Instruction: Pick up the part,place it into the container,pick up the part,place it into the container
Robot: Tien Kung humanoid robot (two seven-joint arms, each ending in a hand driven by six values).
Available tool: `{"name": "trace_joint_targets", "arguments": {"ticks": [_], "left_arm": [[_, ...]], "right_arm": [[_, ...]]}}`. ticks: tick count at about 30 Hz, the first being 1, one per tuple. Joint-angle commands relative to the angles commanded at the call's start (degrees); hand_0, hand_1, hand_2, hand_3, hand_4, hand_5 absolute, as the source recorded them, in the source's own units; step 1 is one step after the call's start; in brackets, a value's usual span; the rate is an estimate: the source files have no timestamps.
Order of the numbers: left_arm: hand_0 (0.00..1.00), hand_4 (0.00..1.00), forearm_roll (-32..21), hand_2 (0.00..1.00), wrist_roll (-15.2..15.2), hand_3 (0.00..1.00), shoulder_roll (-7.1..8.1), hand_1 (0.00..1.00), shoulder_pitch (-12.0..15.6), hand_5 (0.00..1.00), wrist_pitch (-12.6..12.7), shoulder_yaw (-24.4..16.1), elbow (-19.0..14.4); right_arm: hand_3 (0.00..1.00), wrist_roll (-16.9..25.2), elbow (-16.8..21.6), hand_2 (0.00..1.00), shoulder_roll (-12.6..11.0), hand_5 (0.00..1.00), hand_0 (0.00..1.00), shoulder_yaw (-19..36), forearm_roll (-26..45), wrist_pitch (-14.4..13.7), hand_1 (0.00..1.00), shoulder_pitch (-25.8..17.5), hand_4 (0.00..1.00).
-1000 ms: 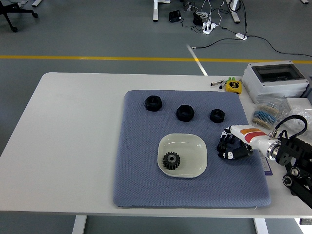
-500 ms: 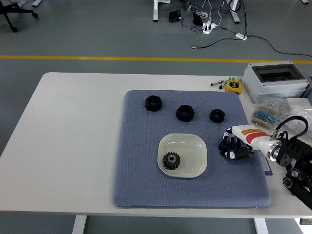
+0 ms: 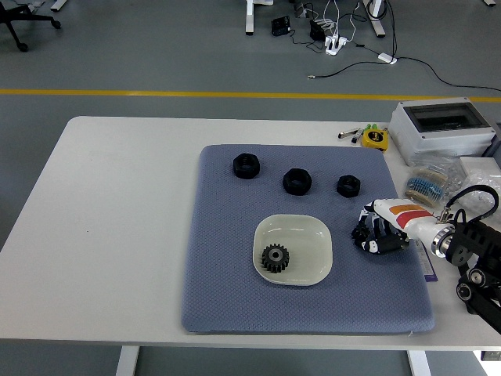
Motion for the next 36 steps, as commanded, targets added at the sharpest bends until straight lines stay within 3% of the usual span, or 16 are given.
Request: {"name": "trace_joint_targets", "arguments": {"ticks": [8, 17, 26, 31, 32, 36], "left_arm": [[0.707, 0.678, 0.0, 0.666, 0.0, 0.581, 0.03, 0.639, 0.0, 0.635, 0.0, 0.0, 0.0], [0.707, 0.678, 0.2, 0.666, 0.0, 0.582, 0.0, 0.639, 0.1, 0.635, 0.1, -0.1, 0.1], [0.707, 0.678, 0.2, 0.665, 0.0, 0.582, 0.03, 0.638, 0.1, 0.634, 0.1, -0.1, 0.1], [0.707, 0.678, 0.2, 0.665, 0.0, 0.582, 0.09, 0.638, 0.1, 0.634, 0.1, -0.1, 0.1], [0.707, 0.679, 0.1, 0.663, 0.0, 0.581, 0.11, 0.638, 0.1, 0.635, 0.1, -0.1, 0.1], [0.707, 0.679, 0.2, 0.663, 0.0, 0.581, 0.26, 0.638, 0.2, 0.635, 0.1, -0.1, 0.1]], "right_arm": [[0.413, -0.5, 2.5, 0.298, -0.8, 0.28, 0.083, 2.4, -0.3, -0.1, 0.197, -0.4, 0.701], [0.412, -2.3, 12.5, 0.297, -2.6, 0.274, 0.08, 4.2, -4.3, 1.2, 0.195, -0.9, 0.709], [0.419, -3.6, 21.8, 0.3, -2.8, 0.248, 0.089, -1.9, -5.9, 3.5, 0.199, 1.0, 0.747], [0.419, -3.9, 22.6, 0.3, -1.5, 0.248, 0.089, -6.4, -4.7, 4.2, 0.199, 3.6, 0.747], [0.427, -4.0, 22.5, 0.309, -1.2, 0.207, 0.102, -7.3, -4.1, 4.4, 0.204, 4.4, 0.813], [0.427, -4.2, 21.0, 0.309, 0.4, 0.207, 0.102, -10.6, -2.6, 5.0, 0.204, 7.5, 0.813]]}}
